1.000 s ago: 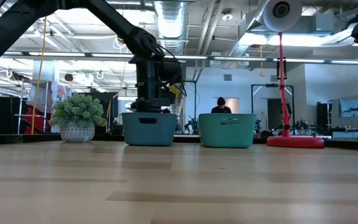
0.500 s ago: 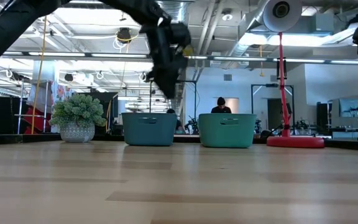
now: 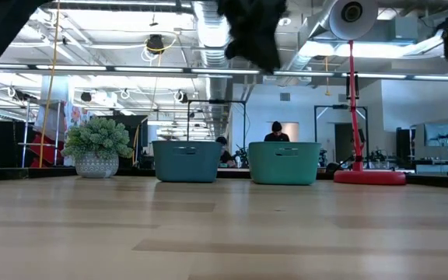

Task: Sort batteries
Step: Put the silver battery into the blue bin

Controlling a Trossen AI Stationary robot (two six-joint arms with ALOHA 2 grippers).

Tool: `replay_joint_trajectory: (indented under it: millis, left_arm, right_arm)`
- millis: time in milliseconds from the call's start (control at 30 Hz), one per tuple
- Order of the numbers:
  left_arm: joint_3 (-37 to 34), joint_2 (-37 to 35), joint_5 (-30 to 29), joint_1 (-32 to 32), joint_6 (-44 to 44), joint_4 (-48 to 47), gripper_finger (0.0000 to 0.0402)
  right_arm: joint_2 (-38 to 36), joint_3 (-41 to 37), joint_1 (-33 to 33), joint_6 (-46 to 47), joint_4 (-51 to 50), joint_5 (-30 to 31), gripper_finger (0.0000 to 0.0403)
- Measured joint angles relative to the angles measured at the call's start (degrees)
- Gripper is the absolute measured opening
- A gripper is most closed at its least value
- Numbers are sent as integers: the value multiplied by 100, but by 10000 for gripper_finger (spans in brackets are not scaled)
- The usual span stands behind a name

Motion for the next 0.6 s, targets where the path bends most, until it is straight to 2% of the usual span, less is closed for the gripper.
replay_joint_trajectory:
  millis: [167, 300, 433, 600]
  left_arm:
    - [0, 0, -19, -725, -295, 565, 116]
    - [-83, 0, -470, -1255, -601, 923, 116]
    - [-669, -4, -878, -1811, -996, 1713, 116]
    - [-1698, -2, -1174, -2332, -2195, 2452, 116]
  right_arm:
    - [-92, 265, 184, -703, -25, -8, 113]
    - [-87, 440, 284, -1123, -48, -15, 113]
    - [-79, 527, 346, -1535, -18, -52, 113]
    - [-51, 539, 345, -1917, -8, -643, 113]
